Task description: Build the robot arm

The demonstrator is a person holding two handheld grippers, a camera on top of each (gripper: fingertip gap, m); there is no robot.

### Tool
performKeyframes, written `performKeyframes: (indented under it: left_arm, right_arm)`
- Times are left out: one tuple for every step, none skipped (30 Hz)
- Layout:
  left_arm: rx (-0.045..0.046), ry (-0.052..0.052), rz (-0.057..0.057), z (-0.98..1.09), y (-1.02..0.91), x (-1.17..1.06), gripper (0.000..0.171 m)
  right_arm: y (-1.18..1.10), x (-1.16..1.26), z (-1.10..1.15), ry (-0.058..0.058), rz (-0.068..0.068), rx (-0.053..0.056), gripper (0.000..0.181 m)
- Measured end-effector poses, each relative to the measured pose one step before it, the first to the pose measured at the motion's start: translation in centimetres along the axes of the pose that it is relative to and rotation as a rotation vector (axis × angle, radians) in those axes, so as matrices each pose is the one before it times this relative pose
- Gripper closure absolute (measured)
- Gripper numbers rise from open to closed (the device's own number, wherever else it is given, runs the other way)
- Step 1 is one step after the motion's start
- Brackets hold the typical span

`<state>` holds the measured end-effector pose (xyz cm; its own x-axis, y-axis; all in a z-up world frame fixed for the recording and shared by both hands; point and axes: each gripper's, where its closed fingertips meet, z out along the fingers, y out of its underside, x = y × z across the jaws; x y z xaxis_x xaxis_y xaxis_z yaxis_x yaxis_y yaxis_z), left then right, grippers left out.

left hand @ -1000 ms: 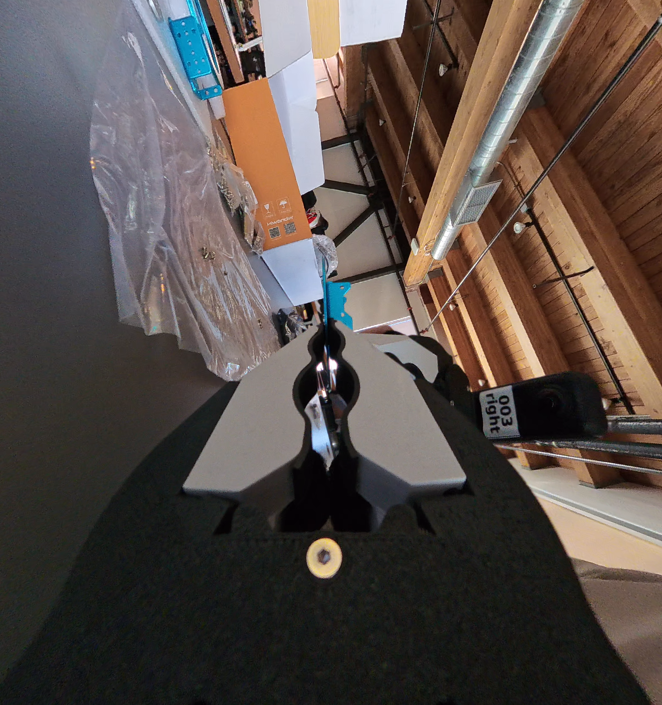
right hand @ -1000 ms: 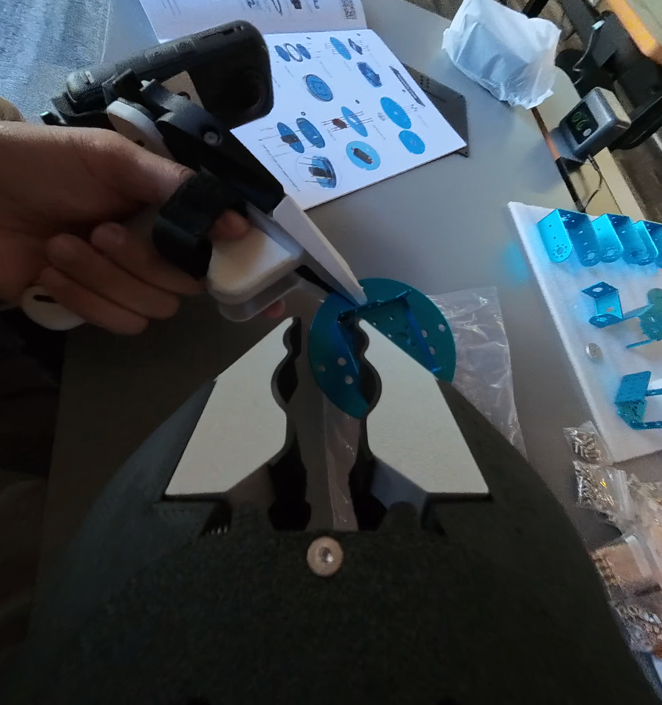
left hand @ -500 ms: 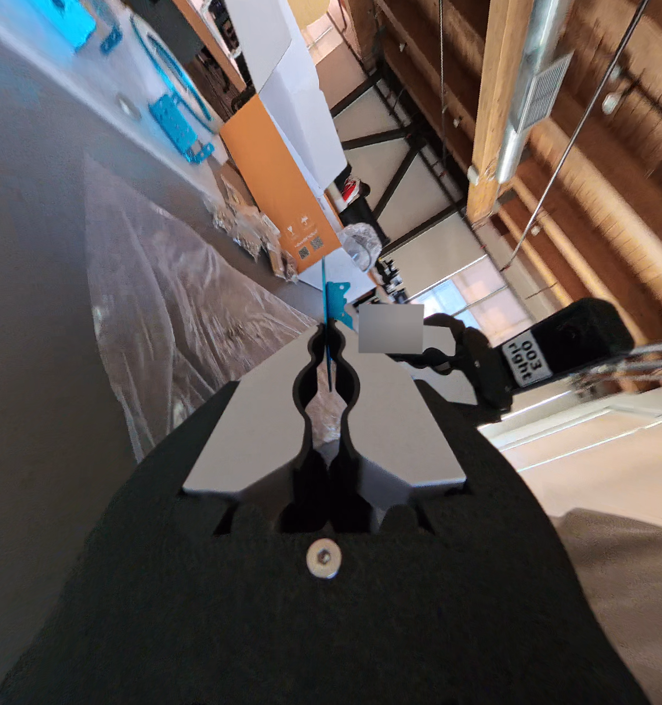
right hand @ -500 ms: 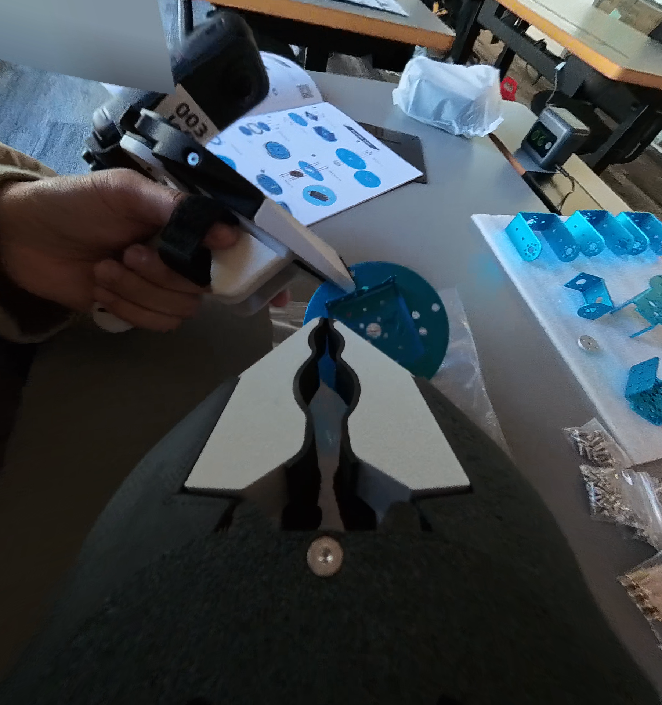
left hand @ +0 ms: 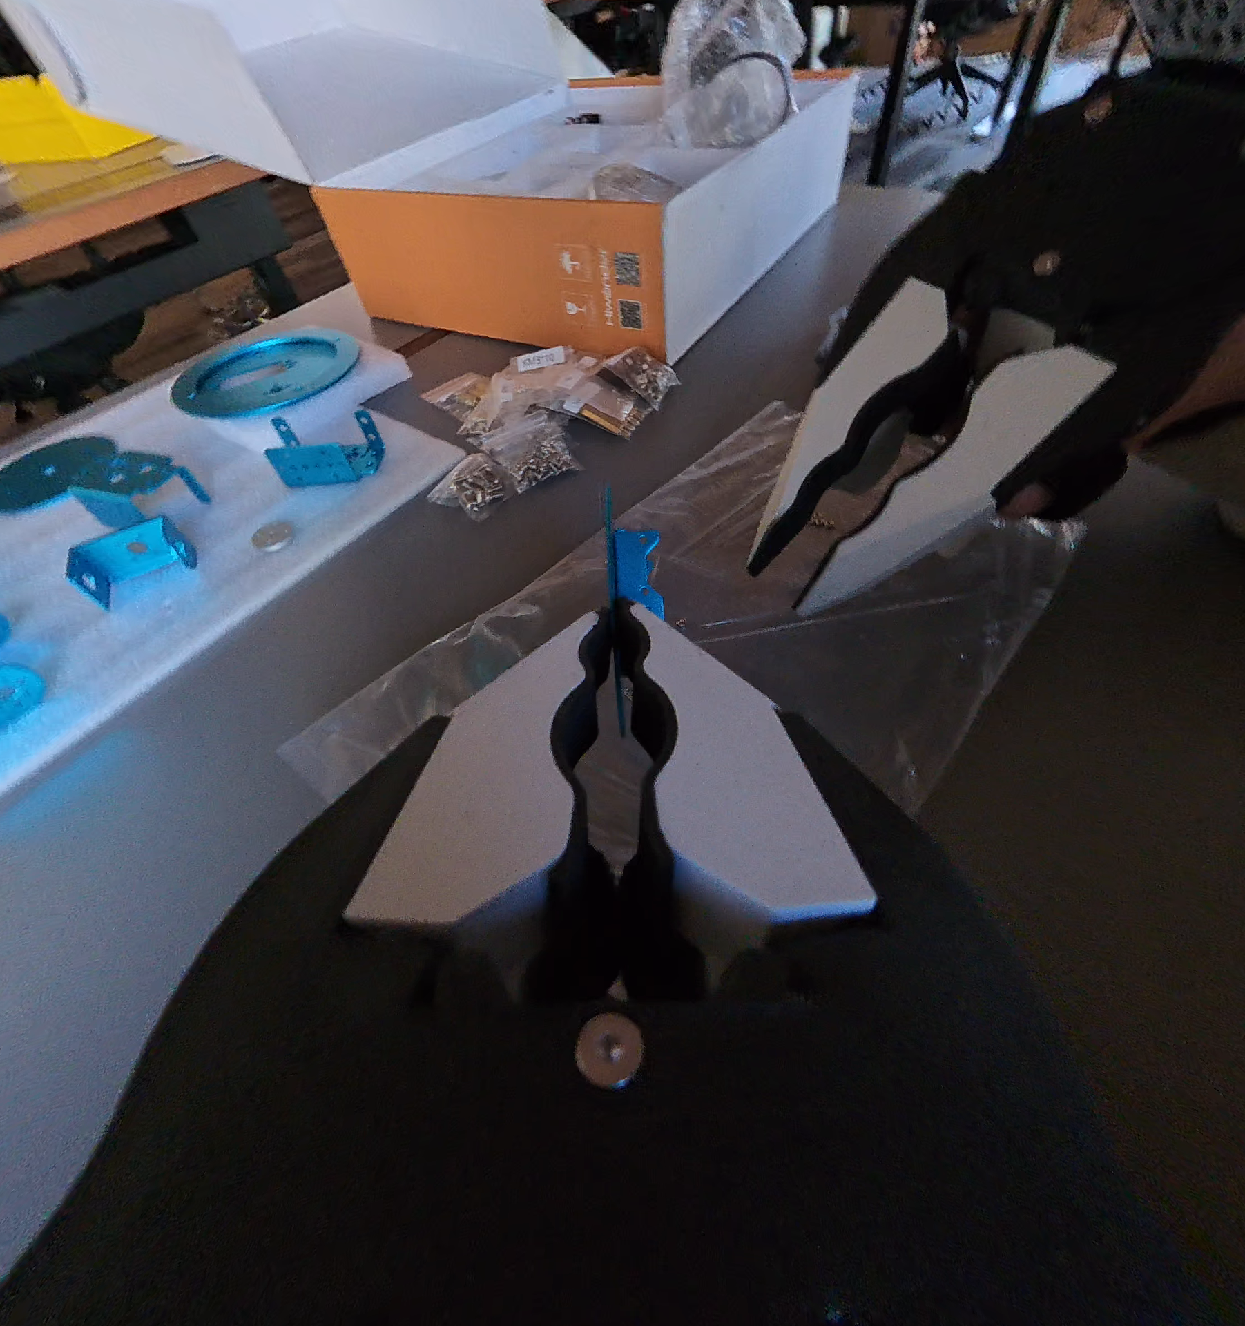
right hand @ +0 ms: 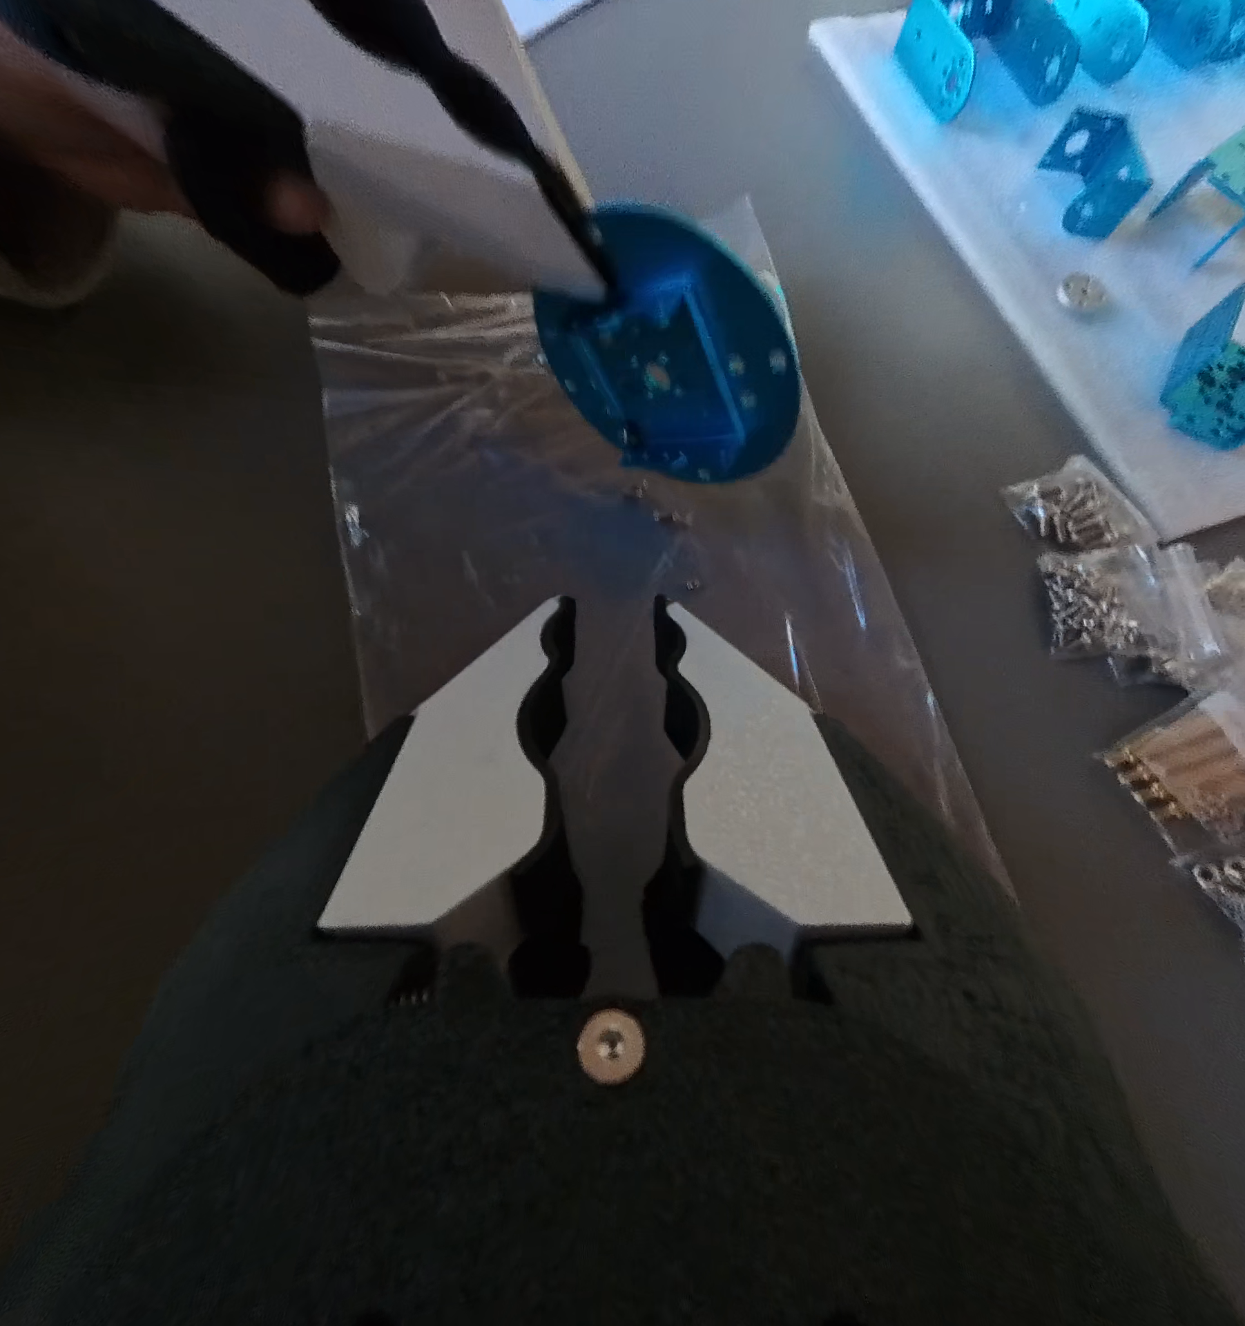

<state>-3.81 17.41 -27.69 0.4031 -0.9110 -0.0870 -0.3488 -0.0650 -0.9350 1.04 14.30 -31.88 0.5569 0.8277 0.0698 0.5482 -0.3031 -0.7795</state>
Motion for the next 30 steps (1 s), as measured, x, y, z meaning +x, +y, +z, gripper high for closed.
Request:
performKeyframes:
  left_arm:
    - [-0.01009, 0.0066, 0.0537, 0.11, 0.063, 0.215, 0.171]
    - [-0.0118, -0.0067, 0.084, 0.051, 0.113, 0.146, 0.171]
    - [-0.00172, -0.0029, 0.0854, -0.049, -0.045, 0.251, 0.171]
    - [0.00558, 0.009, 0.052, -0.088, -0.149, 0.36, 0.171]
    - [0.00197, 0.012, 0.0246, -0.081, -0.096, 0.307, 0.171]
    - [-0.00075, 0.0018, 0.0139, -0.041, 0.021, 0.137, 0.171]
    - [-0.00079, -0.0156, 0.0179, -0.03, 0.075, -0.148, 0.171]
    - [0.00281, -0.0244, 0.0199, -0.066, 0.048, -0.324, 0.171]
    - [0.00687, -0.0247, 0.0028, -0.109, -0.022, -0.464, 0.171]
    - [0.01006, -0.0235, -0.0212, -0.161, -0.085, -0.609, 0.171]
    - [0.0127, -0.02, -0.035, -0.215, -0.119, -0.734, 0.171]
    - [0.01231, -0.0114, -0.0422, -0.239, -0.102, -0.745, 0.171]
    - [0.01179, 0.0019, -0.0508, -0.213, -0.021, -0.605, 0.171]
    - [0.01217, 0.015, -0.058, -0.17, 0.068, -0.43, 0.171]
    - [0.00939, 0.0265, -0.0582, -0.154, 0.15, -0.231, 0.171]
    - [0.00857, 0.0281, -0.0506, -0.163, 0.142, -0.122, 0.171]
    - [0.00987, 0.0164, -0.0359, -0.167, 0.088, -0.184, 0.171]
    - [0.00856, 0.0048, -0.0231, -0.142, 0.048, -0.255, 0.171]
    - [0.00524, -0.0009, -0.0218, -0.092, 0.017, -0.279, 0.171]
    - [0.00625, 0.0002, -0.0266, -0.046, -0.08, -0.211, 0.171]
    - [0.00816, 0.0064, -0.0259, -0.005, -0.106, -0.085, 0.171]
    - [0.00546, 0.004, -0.0174, 0.008, -0.032, -0.081, 0.171]
    - [0.00233, -0.0052, -0.004, 0.019, 0.067, -0.154, 0.171]
    - [-0.00146, -0.0111, 0.0063, 0.036, 0.164, -0.164, 0.171]
    - [-0.00666, -0.0104, 0.0071, 0.066, 0.243, -0.107, 0.171]
    - [-0.006, -0.004, 0.0034, 0.059, 0.174, 0.011, 0.171]
    - [-0.00159, 0.0035, -0.0004, 0.048, 0.07, 0.117, 0.171]
    - [0.00067, 0.0056, -0.0029, 0.03, -0.005, 0.143, 0.171]
    - [0.00206, 0.0052, -0.0025, 0.017, -0.04, 0.127, 0.171]
    - [0.00113, 0.0079, -0.0023, 0.022, -0.019, 0.166, 0.171]
  right_arm:
    - [-0.667, -0.402, 0.041, -0.0133, -0.001, 0.028, 0.164]
    - [-0.44, -0.443, 0.119, -0.0179, 0.0028, 0.0207, 0.165]
    - [0.076, -0.123, 0.206, -0.0025, 0.0008, -0.0064, 0.165]
    - [0.353, -0.05, 0.215, 0.0, -0.006, -0.0209, 0.165]
    - [0.295, -0.056, 0.194, -0.0028, -0.0017, -0.0169, 0.165]
    - [0.137, 0.003, 0.19, 0.0001, 0.0043, -0.0082, 0.165]
    - [0.165, 0.023, 0.206, 0.0014, 0.0017, -0.0104, 0.165]
    - [0.297, -0.088, 0.222, -0.0042, -0.0082, -0.0185, 0.164]
    - [0.24, 0.037, 0.179, 0.0052, -0.0099, -0.016, 0.164]
    - [0.058, 0.123, 0.201, 0.0116, -0.0096, -0.0043, 0.164]
    - [-0.089, 0.109, 0.197, 0.0157, -0.0151, -0.0027, 0.164]
    - [-0.352, 0.113, 0.242, 0.0202, -0.0173, 0.008, 0.165]
    - [-0.401, -0.091, 0.289, 0.0053, -0.0218, 0.0097, 0.165]
    - [-0.26, -0.19, 0.225, -0.0095, -0.0237, -0.0024, 0.165]
    - [0.029, -0.032, -0.001, -0.0142, -0.0304, -0.0247, 0.165]
    - [0.354, -0.384, -0.443, -0.0501, -0.0363, -0.0551, 0.165]
    - [0.07, -0.493, -0.85, -0.0667, -0.0295, -0.0447, 0.165]
    - [-0.391, -0.273, -1.031, -0.0529, -0.0175, -0.0153, 0.165]
    - [-0.636, -0.106, -0.884, -0.0428, -0.0246, 0.0031, 0.164]
    - [-0.68, 0.513, -0.558, -0.0029, -0.0351, 0.0065, 0.163]
    - [-0.743, 0.979, -0.103, 0.0286, -0.0253, 0.027, 0.163]
    - [-0.721, 0.761, 0.482, 0.0209, 0.0091, 0.0587, 0.163]
    - [-0.348, 0.311, 0.931, 0.006, 0.051, 0.0497, 0.165]
    - [0.55, 0.245, 1.073, 0.0234, 0.0727, -0.0105, 0.163]
    - [0.916, -0.236, 0.889, 0.0137, 0.0618, -0.0335, 0.16]
    - [0.561, -0.191, 0.585, 0.0297, 0.0614, 0.0005, 0.162]
    - [0.239, -0.218, 0.356, 0.0285, 0.0315, 0.0342, 0.164]
    - [0.419, 0.139, 0.183, 0.0361, -0.0119, 0.0175, 0.164]
    - [0.337, -0.032, 0.071, 0.0074, -0.0326, 0.0131, 0.164]
    - [0.298, -0.53, 0.064, -0.0365, -0.029, 0.0025, 0.165]
